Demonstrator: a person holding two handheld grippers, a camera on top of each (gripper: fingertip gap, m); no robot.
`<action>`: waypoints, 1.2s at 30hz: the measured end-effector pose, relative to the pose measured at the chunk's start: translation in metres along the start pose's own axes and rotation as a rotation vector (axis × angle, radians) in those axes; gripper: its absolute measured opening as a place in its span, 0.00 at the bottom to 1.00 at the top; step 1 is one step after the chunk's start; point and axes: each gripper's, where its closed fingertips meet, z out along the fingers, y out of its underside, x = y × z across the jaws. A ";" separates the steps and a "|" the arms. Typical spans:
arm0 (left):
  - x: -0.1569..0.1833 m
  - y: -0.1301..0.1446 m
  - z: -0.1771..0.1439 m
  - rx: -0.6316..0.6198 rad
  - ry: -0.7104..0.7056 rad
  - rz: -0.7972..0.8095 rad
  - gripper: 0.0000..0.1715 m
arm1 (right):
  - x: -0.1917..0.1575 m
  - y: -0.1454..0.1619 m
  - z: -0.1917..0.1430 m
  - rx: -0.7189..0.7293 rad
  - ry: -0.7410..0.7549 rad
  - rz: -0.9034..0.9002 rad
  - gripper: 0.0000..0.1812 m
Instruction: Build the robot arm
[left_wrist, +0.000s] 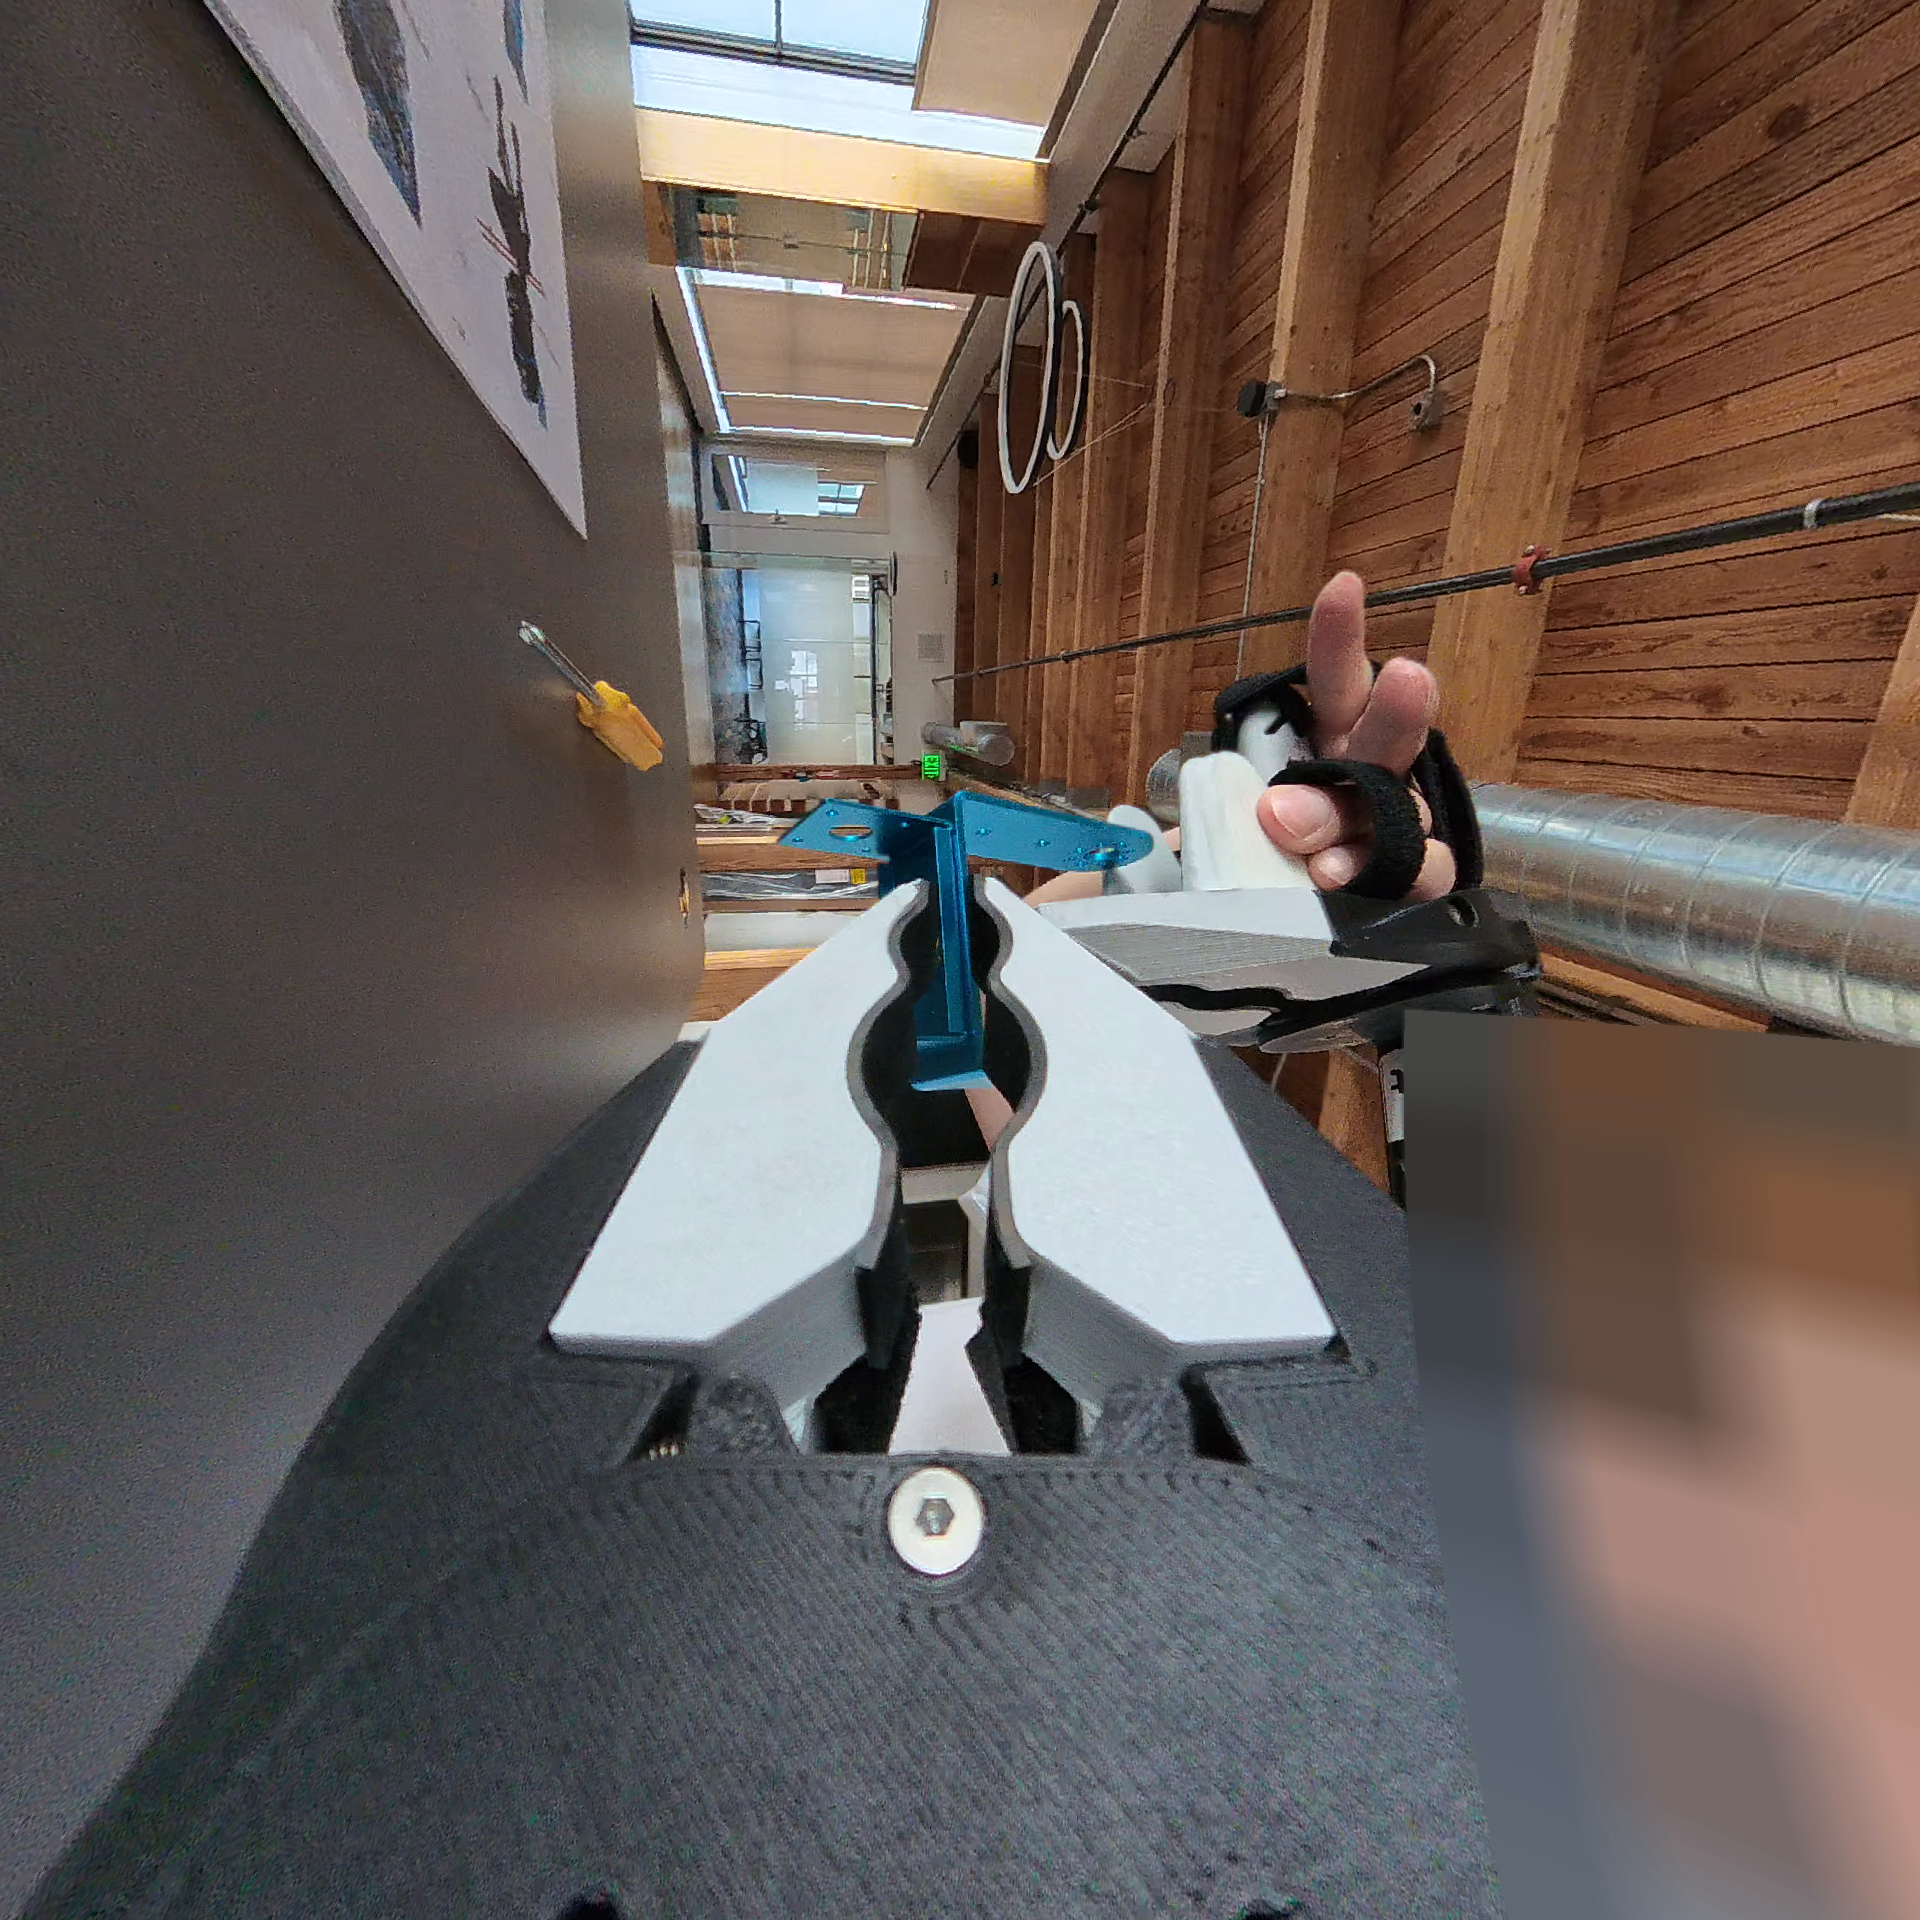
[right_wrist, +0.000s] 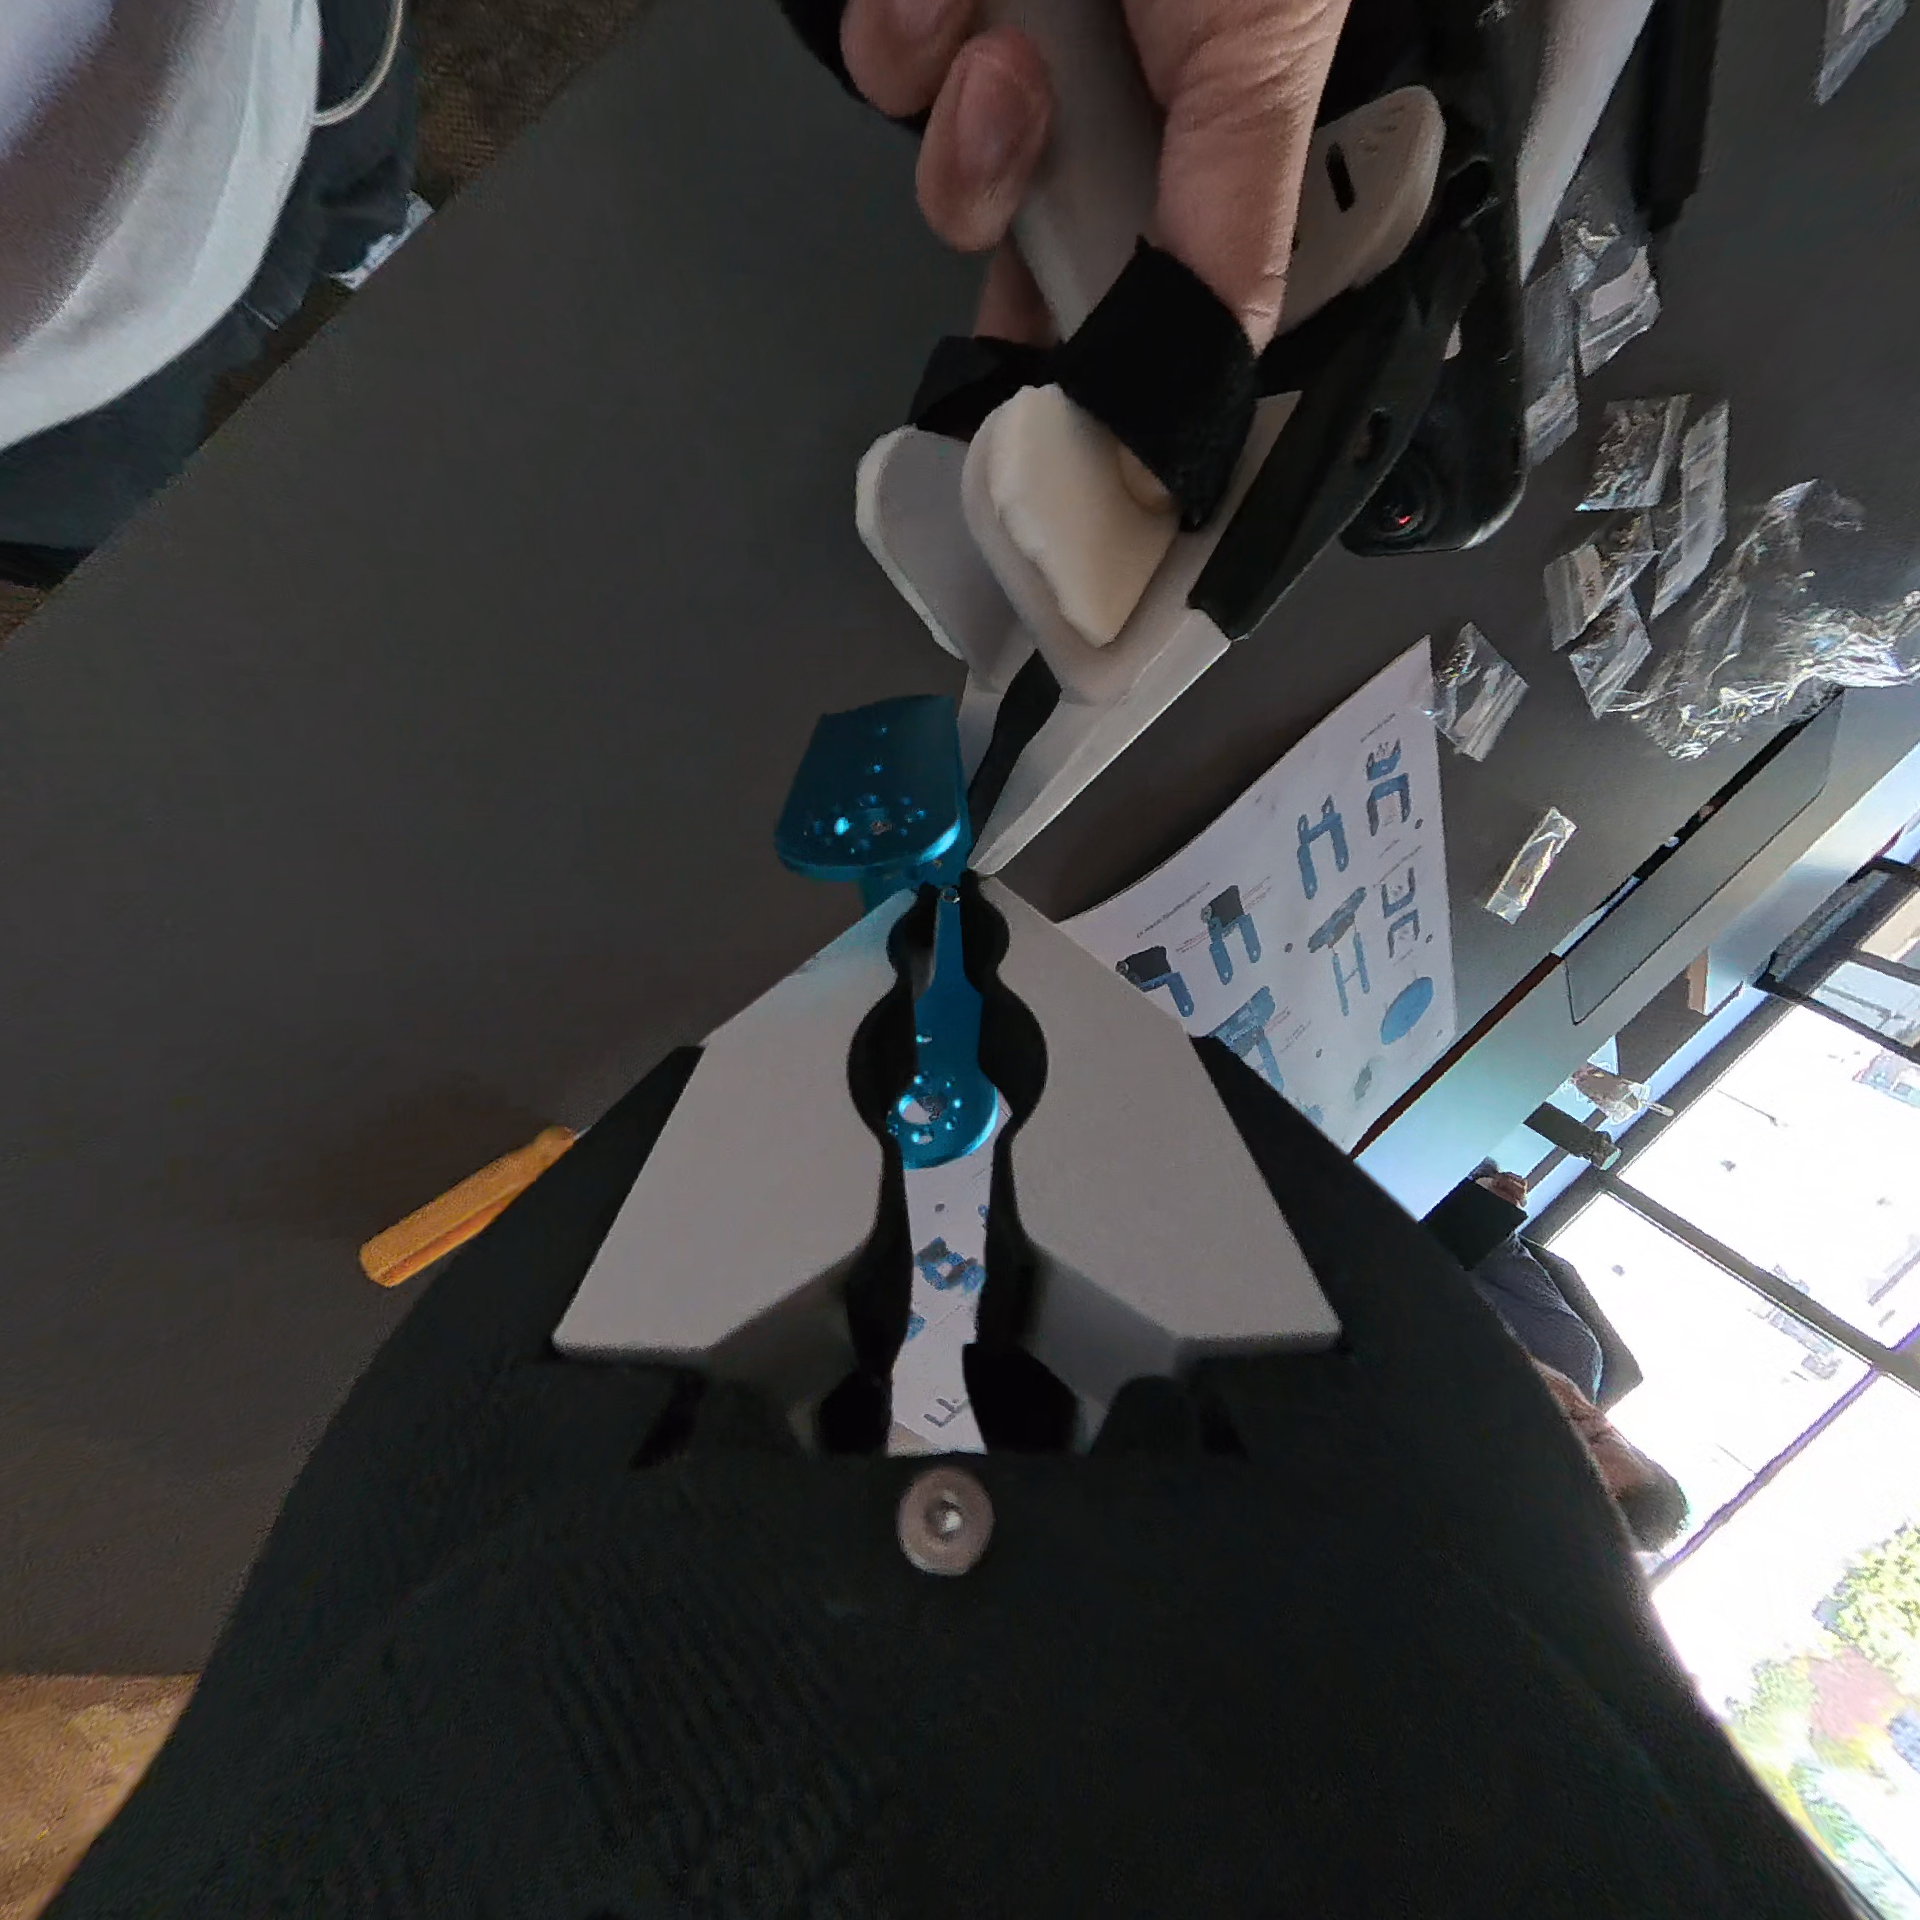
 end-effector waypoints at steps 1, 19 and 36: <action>0.000 0.000 0.001 -0.001 0.008 -0.007 0.02 | -0.001 0.001 0.001 0.002 -0.021 -0.012 0.02; 0.005 -0.008 0.007 0.004 0.041 -0.001 0.02 | 0.002 0.012 0.009 -0.035 -0.114 -0.061 0.02; 0.009 -0.009 0.005 0.008 0.070 -0.010 0.02 | 0.007 0.010 0.009 -0.046 -0.086 -0.069 0.02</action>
